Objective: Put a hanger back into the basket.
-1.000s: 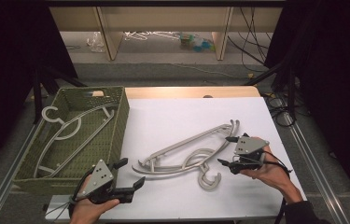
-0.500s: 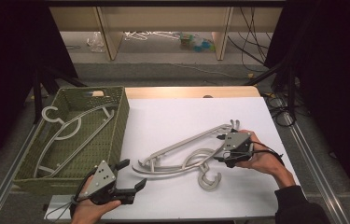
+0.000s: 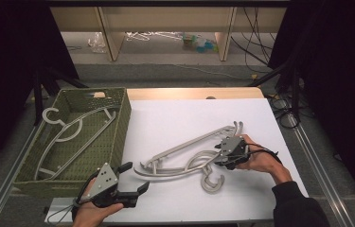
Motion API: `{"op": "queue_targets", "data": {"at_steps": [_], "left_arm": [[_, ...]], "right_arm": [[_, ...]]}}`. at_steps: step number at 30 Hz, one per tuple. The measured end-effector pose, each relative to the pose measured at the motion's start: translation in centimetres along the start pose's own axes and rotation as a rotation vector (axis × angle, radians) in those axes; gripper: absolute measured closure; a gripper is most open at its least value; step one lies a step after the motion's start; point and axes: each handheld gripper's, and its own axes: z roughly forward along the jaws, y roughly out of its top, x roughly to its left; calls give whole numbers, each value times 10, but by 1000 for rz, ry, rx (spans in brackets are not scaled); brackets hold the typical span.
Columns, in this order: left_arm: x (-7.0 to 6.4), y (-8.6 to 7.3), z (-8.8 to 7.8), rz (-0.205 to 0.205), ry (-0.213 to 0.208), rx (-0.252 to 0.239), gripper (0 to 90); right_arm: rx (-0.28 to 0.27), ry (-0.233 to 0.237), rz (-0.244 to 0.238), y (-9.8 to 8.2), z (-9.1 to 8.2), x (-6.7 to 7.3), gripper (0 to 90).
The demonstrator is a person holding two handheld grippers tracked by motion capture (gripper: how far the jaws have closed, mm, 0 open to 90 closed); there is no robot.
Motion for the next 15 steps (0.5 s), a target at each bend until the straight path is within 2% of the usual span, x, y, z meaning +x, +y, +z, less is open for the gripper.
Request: {"op": "queue_targets", "data": {"at_steps": [2,3,5,7,8,10,12,13,15], "left_arm": [[2,0,1,18,-9,-2,168],[1,0,0,4,1,5,167],[1,0,0,10,-3,5,168],[0,-1,1,-6,-9,2,167],[0,-1,2,0,-15,5,168],[0,-2,3,-8,-16,2,168],[1,-2,3,10,-15,11,169],[0,-2,3,-3,-15,11,169],[0,-2,3,-1,-16,12,170]], "right_arm": [[-2,16,11,-1,0,0,457],[2,11,9,-1,-1,0,480],[0,10,-8,-2,-1,0,527],[1,6,-24,-3,-2,-1,602],[3,3,-55,-3,-1,0,625],[0,9,-70,-3,-1,0,636],[1,11,-102,-3,-1,-1,653],[7,14,-117,-2,-2,0,663],[36,-1,-189,2,-3,-2,688]]}}
